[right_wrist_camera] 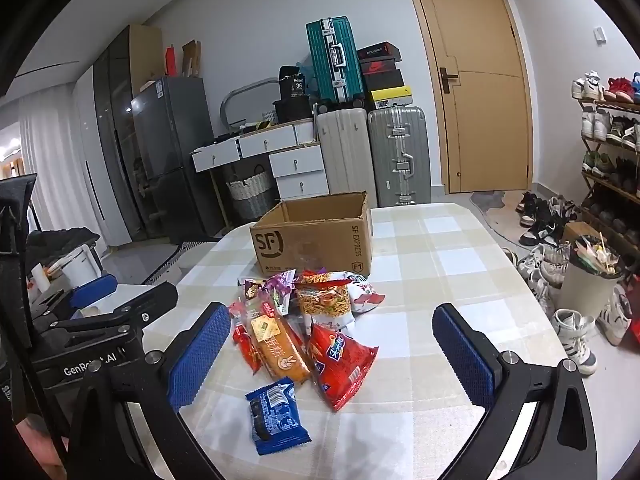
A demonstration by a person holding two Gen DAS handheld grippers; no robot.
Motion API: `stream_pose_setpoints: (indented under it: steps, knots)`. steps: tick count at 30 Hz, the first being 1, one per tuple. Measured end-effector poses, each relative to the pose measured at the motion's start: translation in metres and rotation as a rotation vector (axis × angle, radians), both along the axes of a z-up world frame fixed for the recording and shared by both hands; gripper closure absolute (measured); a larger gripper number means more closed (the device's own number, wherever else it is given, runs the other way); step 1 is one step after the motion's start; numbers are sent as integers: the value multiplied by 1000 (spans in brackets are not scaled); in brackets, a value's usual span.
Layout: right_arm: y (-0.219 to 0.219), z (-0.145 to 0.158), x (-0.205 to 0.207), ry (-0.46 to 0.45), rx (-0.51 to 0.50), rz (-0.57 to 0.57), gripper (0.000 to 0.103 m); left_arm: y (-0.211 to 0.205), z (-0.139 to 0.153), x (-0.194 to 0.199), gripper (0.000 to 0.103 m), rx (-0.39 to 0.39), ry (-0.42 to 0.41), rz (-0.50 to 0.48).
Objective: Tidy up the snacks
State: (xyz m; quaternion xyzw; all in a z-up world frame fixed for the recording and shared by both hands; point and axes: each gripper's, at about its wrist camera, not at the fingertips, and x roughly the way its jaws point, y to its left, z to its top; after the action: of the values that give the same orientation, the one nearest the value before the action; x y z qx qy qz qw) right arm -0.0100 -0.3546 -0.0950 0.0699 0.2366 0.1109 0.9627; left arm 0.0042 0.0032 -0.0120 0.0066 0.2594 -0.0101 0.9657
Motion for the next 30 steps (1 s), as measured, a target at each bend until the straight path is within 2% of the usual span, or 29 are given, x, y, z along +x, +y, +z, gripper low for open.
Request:
stream_pose_setpoints:
  steps: [5, 30]
  knots:
    - [9, 1, -4, -18, -16, 1, 0, 3, -1, 1, 1, -27, 8, -21]
    - [13, 1, -6, -27, -20, 8, 0, 7, -2, -2, 1, -19, 0, -17]
